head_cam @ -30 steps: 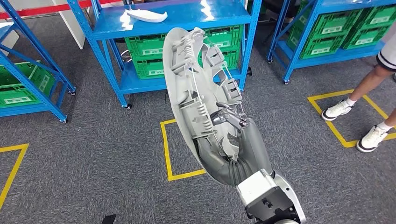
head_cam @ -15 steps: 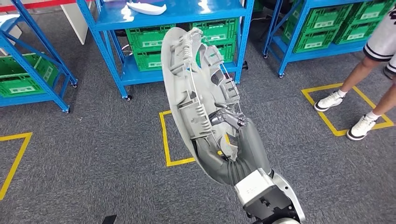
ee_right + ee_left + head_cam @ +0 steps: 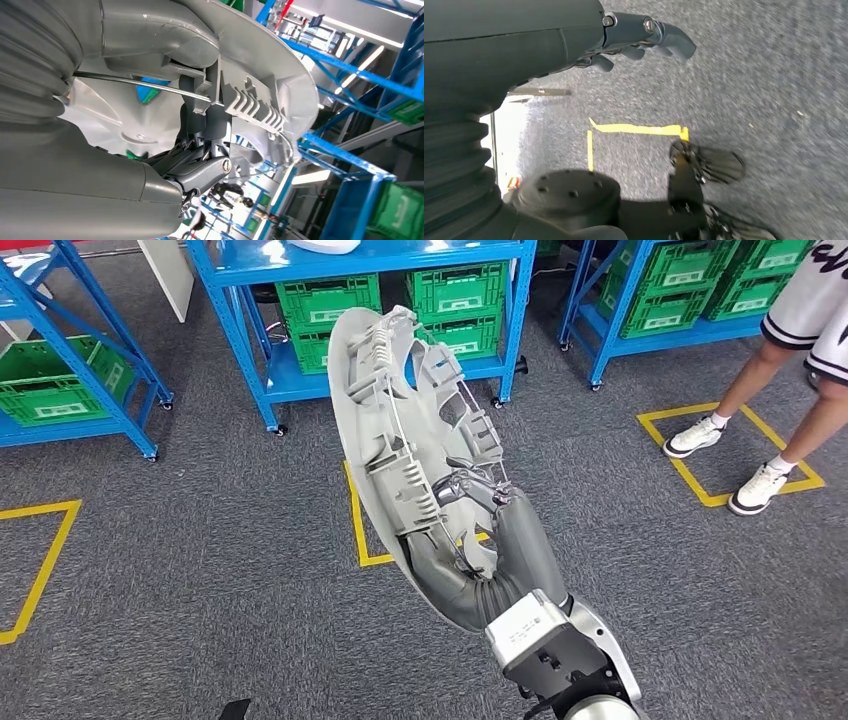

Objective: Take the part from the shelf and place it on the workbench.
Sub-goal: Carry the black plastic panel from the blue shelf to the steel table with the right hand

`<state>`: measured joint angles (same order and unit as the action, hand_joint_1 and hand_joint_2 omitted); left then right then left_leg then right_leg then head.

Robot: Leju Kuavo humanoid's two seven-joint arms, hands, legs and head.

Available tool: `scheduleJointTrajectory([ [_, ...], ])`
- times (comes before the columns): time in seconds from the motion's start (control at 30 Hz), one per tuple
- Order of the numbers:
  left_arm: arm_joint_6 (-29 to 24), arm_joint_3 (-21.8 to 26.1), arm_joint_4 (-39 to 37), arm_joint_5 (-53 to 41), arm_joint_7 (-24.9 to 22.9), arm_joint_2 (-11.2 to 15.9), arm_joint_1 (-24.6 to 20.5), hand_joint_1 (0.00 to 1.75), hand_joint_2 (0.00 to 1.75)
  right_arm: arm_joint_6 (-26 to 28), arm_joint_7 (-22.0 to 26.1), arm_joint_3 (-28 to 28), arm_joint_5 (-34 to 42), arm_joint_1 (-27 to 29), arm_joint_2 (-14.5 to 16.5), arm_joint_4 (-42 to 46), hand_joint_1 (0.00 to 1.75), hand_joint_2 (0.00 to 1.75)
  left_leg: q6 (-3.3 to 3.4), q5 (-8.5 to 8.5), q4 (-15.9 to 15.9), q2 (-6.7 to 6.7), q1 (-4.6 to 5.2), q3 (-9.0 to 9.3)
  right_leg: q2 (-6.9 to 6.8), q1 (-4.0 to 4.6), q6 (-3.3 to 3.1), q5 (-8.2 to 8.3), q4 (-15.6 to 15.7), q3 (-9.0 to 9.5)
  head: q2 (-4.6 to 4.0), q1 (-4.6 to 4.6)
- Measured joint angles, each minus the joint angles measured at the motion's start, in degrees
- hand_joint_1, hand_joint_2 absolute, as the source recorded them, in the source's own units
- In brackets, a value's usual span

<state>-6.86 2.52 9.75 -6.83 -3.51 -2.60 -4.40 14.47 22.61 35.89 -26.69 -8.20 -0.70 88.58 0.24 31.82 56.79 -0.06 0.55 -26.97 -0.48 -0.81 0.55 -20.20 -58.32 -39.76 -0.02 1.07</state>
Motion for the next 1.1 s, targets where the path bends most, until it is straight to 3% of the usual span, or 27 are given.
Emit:
scheduleJointTrajectory([
  [0.03, 0.0, 0.0, 0.0, 0.0, 0.0, 0.0, 0.1, 0.00, 1.75, 0.0, 0.0, 0.1, 0.0, 0.0, 0.0, 0.0, 1.75, 1.75, 0.44, -0.88, -0.1, 0.15, -0.09, -0.68, 0.13, 0.00, 0.29, -0.52, -0.2, -0.51, 0.00, 0.05],
  [0.07, 0.0, 0.1, 0.0, 0.0, 0.0, 0.0, 0.1, 0.00, 1.75, 0.0, 0.0, 0.1, 0.0, 0.0, 0.0, 0.0, 1.75, 1.75, 0.82, -1.78, -0.2, 0.30, -0.23, -1.55, 0.26, 0.02, 0.51, -2.26, -1.4, -1.30, 0.00, 0.02],
  [0.13, 0.2, 0.2, 0.0, -0.1, 0.2, 0.0, 0.1, 0.00, 1.75, 0.1, 0.0, 0.2, 0.0, -0.1, -0.1, 0.0, 1.75, 1.75, 1.31, -3.44, -0.3, 0.46, -0.32, -3.52, 0.43, -0.03, 0.71, -8.29, -7.3, -3.35, 0.00, -0.08],
  [0.17, 0.4, 0.3, 0.0, -0.3, 0.5, 0.0, 0.1, 0.00, 1.75, 0.1, 0.0, 0.2, 0.0, -0.1, -0.1, -0.1, 1.75, 1.75, 1.41, -4.19, -0.2, 0.47, -0.29, -4.57, 0.43, 0.00, 0.78, -10.48, -11.4, -4.19, 0.00, -0.13],
  [0.2, 0.6, 0.3, 0.0, -0.6, 0.8, 0.0, 0.1, 0.00, 1.75, 0.1, 0.0, 0.2, 0.0, -0.1, -0.1, -0.1, 1.75, 1.75, 1.43, -4.96, -0.1, 0.53, -0.25, -5.59, 0.44, 0.05, 0.81, -11.10, -14.9, -4.63, 0.00, -0.16],
  [0.23, 0.8, 0.3, 0.0, -1.0, 1.1, 0.0, 0.1, 0.00, 1.75, 0.1, 0.0, 0.2, 0.0, -0.1, -0.1, -0.2, 1.75, 1.75, 1.41, -5.68, 0.0, 0.62, -0.21, -6.65, 0.44, 0.10, 0.77, -10.32, -17.1, -4.39, 0.00, -0.18],
  [0.27, 0.9, 0.3, 0.0, -1.3, 1.3, 0.0, 0.1, 0.00, 1.75, 0.1, 0.0, 0.2, 0.1, -0.1, -0.1, -0.3, 1.75, 1.75, 1.34, -6.34, 0.3, 0.70, -0.18, -7.71, 0.44, 0.16, 0.62, -8.77, -17.3, -3.17, 0.00, -0.20],
  [0.3, 0.9, 0.3, 0.0, -1.6, 1.4, 0.0, 0.1, 0.00, 1.75, 0.1, 0.0, 0.2, 0.1, -0.1, -0.1, -0.4, 1.75, 1.75, 1.21, -6.93, 0.6, 0.75, -0.16, -8.74, 0.43, 0.22, 0.38, -7.56, -15.4, -0.74, 0.00, -0.23],
  [0.33, 0.9, 0.3, 0.0, -1.7, 1.4, 0.0, 0.1, 0.00, 1.75, 0.1, 0.0, 0.3, 0.2, -0.1, -0.1, -0.5, 1.75, 1.75, 1.04, -7.42, 1.0, 0.76, -0.10, -9.64, 0.42, 0.36, 0.06, -7.60, -11.7, 2.84, 0.00, -0.25],
  [0.4, 0.9, 0.3, 0.1, -1.9, 1.5, -0.1, 0.1, 0.00, 1.75, 0.2, -0.1, 0.3, 0.2, -0.2, -0.1, -0.5, 1.75, 1.75, 0.55, -8.14, 1.9, 0.74, 0.02, -10.89, 0.36, 0.67, -0.62, -10.33, -3.5, 9.11, 0.00, -0.29],
  [0.43, 0.8, 0.2, 0.1, -2.0, 1.6, -0.1, 0.1, 0.00, 1.75, 0.3, -0.1, 0.3, 0.2, -0.2, -0.1, -0.5, 1.75, 1.75, 0.22, -8.45, 2.2, 0.75, 0.03, -11.16, 0.34, 0.86, -0.94, -11.59, -1.1, 10.64, 0.00, -0.30],
  [0.5, 0.8, 0.2, 0.0, -2.2, 1.6, 0.0, 0.1, 0.00, 1.75, 0.4, -0.1, 0.3, 0.2, -0.1, -0.1, -0.5, 1.75, 1.75, -0.54, -9.09, 2.2, 0.78, -0.16, -11.41, 0.28, 0.91, -1.65, -11.63, 0.0, 10.61, 0.00, -0.33],
  [0.57, 0.7, 0.2, 0.0, -2.3, 1.5, 0.0, 0.1, 0.00, 1.75, 0.5, -0.1, 0.3, 0.3, 0.0, -0.1, -0.5, 1.75, 1.75, -1.31, -7.48, 3.9, 0.56, -0.34, -12.19, 0.20, 0.65, -2.39, -10.68, 0.2, 10.14, 0.00, -0.22],
  [0.67, 0.5, 0.2, 0.0, -2.3, 1.5, 0.0, 0.2, 0.00, 1.75, 0.7, -0.1, 0.3, 0.3, 0.1, -0.1, -0.5, 1.75, 1.75, -2.28, -0.74, 13.7, 0.27, -0.79, -15.46, 0.15, 0.39, -2.76, -9.44, 0.3, 8.84, 0.00, 0.09],
  [0.7, 0.4, 0.2, 0.0, -2.3, 1.5, 0.0, 0.2, 0.00, 1.75, 0.8, -0.1, 0.3, 0.3, 0.3, -0.1, -0.5, 1.75, 1.75, -2.49, 0.54, 16.5, 0.27, -0.94, -16.11, 0.16, 0.38, -2.70, -9.10, 0.2, 8.37, 0.00, 0.10],
  [0.73, 0.3, 0.2, 0.0, -2.3, 1.4, 0.0, 0.2, 0.00, 1.75, 0.9, -0.1, 0.3, 0.3, 0.4, -0.1, -0.5, 1.75, 1.75, -2.61, 0.78, 17.6, 0.28, -1.04, -15.85, 0.16, 0.36, -2.59, -8.80, 0.2, 7.96, 0.00, 0.10],
  [0.77, 0.3, 0.2, 0.0, -2.4, 1.4, 0.0, 0.3, 0.00, 1.75, 0.9, -0.1, 0.3, 0.3, 0.5, -0.1, -0.5, 1.75, 1.75, -2.64, 0.00, 16.4, 0.28, -1.10, -14.43, 0.17, 0.32, -2.45, -8.56, 0.2, 7.67, 0.00, 0.11],
  [0.87, 0.0, 0.2, 0.0, -2.4, 1.4, 0.1, 0.2, 0.00, 1.75, 0.9, -0.2, 0.3, 0.3, 0.5, -0.1, -0.5, 1.75, 1.75, -2.17, -3.29, 5.1, 0.22, -1.04, -6.55, 0.15, 0.25, -1.79, -8.06, 0.1, 7.41, 0.00, 0.09],
  [0.9, 0.0, 0.2, 0.0, -2.4, 1.4, 0.1, 0.2, 0.00, 1.75, 0.9, -0.2, 0.4, 0.3, 0.5, -0.1, -0.5, 1.75, 1.75, -1.82, -3.67, 2.5, 0.15, -0.89, -5.01, 0.15, 0.26, -1.48, -7.90, 0.1, 7.40, 0.00, 0.09],
  [0.97, 0.0, 0.2, 0.0, -2.4, 1.4, 0.1, 0.2, 0.00, 1.75, 0.9, -0.2, 0.4, 0.3, 0.6, -0.1, -0.5, 1.75, 1.75, -1.10, -3.83, 1.4, 0.02, -0.65, -4.58, 0.15, 0.37, -1.05, -7.69, 0.1, 7.22, 0.00, 0.12],
  [1.1, -0.1, 0.2, 0.0, -2.4, 1.4, 0.0, 0.3, 0.00, 1.75, 0.9, -0.2, 0.4, 0.3, 0.6, -0.2, -0.5, 1.75, 1.75, -0.56, -4.02, 1.0, 0.04, -0.51, -4.88, 0.25, 0.41, -1.96, -7.21, 0.3, 7.02, 0.00, 0.14],
])
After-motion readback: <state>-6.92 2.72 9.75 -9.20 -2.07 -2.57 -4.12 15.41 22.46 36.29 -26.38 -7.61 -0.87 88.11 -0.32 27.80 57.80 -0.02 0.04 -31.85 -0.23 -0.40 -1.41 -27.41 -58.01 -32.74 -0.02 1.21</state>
